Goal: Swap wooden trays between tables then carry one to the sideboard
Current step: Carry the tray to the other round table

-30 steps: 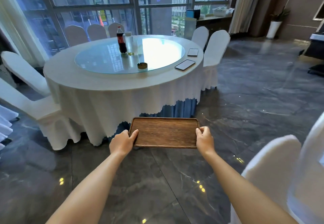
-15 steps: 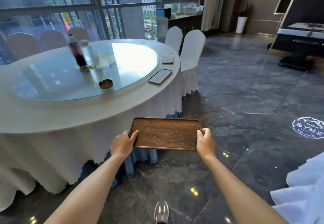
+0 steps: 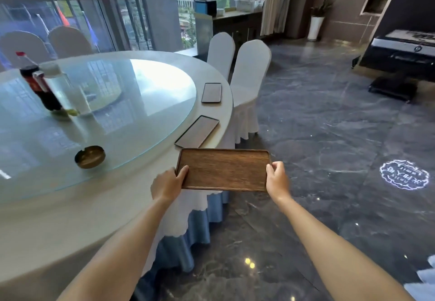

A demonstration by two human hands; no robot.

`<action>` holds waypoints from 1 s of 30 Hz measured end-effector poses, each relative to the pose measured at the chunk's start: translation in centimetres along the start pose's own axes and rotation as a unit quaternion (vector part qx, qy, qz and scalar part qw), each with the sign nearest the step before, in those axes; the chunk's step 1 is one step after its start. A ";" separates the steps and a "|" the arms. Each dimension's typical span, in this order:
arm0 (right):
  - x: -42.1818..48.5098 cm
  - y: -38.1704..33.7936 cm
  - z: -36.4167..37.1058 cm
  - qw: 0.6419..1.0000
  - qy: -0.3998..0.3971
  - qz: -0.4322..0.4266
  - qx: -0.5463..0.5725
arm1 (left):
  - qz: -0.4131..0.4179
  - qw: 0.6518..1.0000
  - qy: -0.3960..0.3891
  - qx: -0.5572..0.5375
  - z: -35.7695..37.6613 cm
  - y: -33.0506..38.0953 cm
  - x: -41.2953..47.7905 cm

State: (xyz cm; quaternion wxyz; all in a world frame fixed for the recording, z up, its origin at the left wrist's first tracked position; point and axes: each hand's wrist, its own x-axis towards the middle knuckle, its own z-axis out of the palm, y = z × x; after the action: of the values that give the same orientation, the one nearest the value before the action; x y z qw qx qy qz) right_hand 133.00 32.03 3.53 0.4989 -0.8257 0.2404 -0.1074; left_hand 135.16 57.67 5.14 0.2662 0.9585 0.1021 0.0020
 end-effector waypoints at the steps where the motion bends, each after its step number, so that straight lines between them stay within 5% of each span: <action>1: 1.9 -0.3 0.3 1.000 -0.002 0.000 -0.003 | 0.002 1.000 0.000 0.003 0.4 0.8 1.7; 14: 29.5 -5.0 9.6 0.975 -0.181 -0.092 -0.087 | -0.190 0.979 0.056 -0.046 9.2 6.7 19.9; 24: 40.2 -8.4 17.8 0.905 -0.366 -0.166 -0.143 | -0.353 0.929 0.104 -0.034 11.6 8.4 24.5; 30: 42.1 -8.4 22.8 0.852 -0.410 -0.221 -0.240 | -0.391 0.915 0.092 -0.033 13.6 6.2 26.2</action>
State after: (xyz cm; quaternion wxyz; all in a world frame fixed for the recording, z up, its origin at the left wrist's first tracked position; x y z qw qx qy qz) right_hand 181.21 31.63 -2.69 0.3020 -0.9200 -0.1566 0.1947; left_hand 162.84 50.72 -4.74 0.2669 0.8284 0.4924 -0.0110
